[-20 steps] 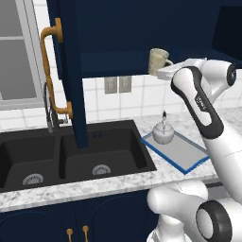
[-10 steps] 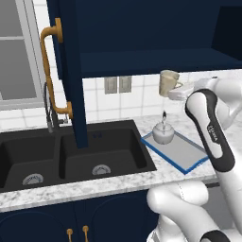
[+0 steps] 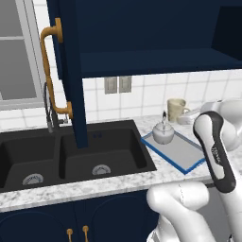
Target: Pick the kettle from the counter and place it on the tray. Then pick the mug from the cabinet and place it on the tray. Then close the cabinet doors.
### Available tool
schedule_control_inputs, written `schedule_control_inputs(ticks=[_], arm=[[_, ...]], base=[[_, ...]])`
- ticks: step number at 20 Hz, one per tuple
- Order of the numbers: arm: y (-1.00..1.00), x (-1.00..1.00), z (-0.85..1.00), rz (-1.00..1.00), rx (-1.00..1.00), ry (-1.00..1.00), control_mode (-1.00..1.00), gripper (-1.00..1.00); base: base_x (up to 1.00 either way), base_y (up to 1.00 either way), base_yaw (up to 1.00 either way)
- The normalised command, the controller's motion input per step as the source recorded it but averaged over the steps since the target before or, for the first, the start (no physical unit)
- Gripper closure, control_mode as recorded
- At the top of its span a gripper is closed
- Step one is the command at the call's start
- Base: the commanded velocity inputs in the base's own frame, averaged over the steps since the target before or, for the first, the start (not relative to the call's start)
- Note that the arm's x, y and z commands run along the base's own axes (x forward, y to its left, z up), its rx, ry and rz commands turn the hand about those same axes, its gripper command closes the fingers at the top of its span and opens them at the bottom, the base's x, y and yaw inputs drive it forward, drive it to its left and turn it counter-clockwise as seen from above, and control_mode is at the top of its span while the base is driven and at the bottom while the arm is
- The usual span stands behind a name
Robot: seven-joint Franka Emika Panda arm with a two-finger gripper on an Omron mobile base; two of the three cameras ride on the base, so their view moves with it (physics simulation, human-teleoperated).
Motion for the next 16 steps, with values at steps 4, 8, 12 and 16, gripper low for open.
schedule_control_inputs(ticks=[4, 8, 12, 16], arm=[[-0.28, 0.41, -0.78, 0.00, -0.01, 0.56, -1.00, 1.00], [-0.40, 0.27, -0.71, 0.00, 0.00, 0.31, -1.00, 1.00], [-0.46, -0.05, -0.52, 0.10, -0.04, 0.02, -1.00, 1.00], [-0.24, -0.03, -0.54, 0.06, -0.27, 0.00, -1.00, 1.00]], base=[[0.00, 0.00, 0.00], [0.00, 0.00, 0.00], [0.00, 0.00, 0.00], [0.00, 0.00, 0.00]])
